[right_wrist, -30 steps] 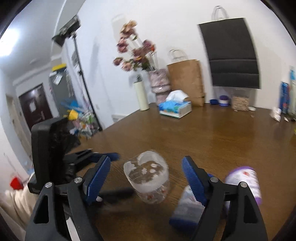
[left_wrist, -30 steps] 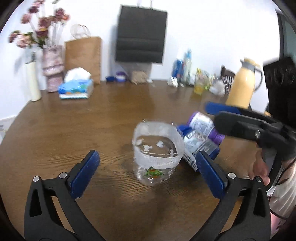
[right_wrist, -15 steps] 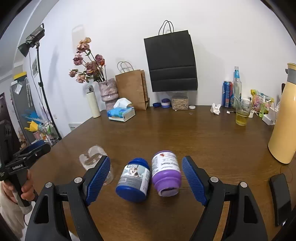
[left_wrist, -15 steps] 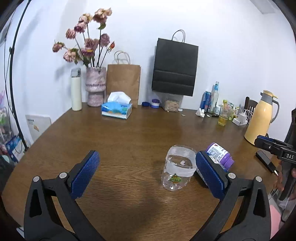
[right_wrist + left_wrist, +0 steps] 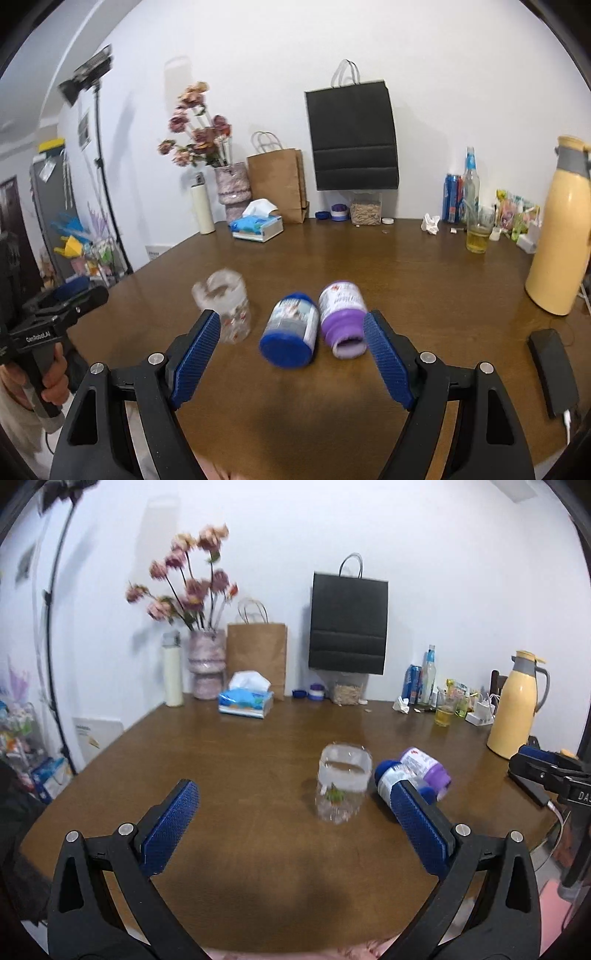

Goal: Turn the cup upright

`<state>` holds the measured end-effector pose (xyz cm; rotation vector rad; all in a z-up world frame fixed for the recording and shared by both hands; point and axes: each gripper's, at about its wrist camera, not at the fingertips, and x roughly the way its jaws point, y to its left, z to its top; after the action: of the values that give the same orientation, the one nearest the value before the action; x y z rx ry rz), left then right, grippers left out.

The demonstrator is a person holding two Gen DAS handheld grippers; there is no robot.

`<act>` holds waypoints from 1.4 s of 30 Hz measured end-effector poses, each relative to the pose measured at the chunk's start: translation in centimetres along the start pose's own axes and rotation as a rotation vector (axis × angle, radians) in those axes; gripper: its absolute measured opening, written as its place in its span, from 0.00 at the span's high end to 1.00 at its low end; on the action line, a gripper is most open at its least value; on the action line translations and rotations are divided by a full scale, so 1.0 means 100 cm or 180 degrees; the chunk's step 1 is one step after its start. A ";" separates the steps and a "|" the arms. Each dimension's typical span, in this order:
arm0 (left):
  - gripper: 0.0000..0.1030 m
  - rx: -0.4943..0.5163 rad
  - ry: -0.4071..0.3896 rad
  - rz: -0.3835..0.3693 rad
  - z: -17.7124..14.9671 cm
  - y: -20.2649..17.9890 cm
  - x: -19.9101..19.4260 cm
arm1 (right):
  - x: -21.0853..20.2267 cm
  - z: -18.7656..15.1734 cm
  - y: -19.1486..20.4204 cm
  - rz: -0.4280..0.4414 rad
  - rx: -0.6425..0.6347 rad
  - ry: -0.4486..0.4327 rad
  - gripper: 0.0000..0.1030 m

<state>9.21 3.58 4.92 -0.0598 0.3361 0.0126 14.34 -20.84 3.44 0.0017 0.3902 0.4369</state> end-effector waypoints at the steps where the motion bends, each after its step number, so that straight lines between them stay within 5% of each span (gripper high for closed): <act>1: 0.00 0.0023 -0.0047 0.0001 -0.008 -0.003 -0.011 | -0.010 -0.008 0.005 -0.0028 -0.0013 -0.0059 0.18; 5: 0.00 -0.0067 -0.0187 0.0111 -0.051 -0.007 -0.062 | -0.052 -0.055 0.027 -0.0239 0.0010 -0.0294 0.18; 9: 0.00 -0.0011 -0.0272 0.0138 -0.067 -0.014 -0.077 | -0.063 -0.089 0.042 -0.0137 0.0125 -0.0223 0.18; 13: 0.00 0.0019 -0.0100 0.0058 -0.064 -0.016 -0.066 | -0.061 -0.088 0.049 -0.0125 0.0028 -0.0200 0.18; 42: 0.00 0.0113 -0.0125 0.0006 -0.067 -0.023 -0.071 | -0.068 -0.090 0.041 -0.0231 0.0102 -0.0286 0.18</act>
<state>0.41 0.82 1.11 -0.0241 0.2970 0.0096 3.71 -20.64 -2.03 0.0380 0.3078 0.3575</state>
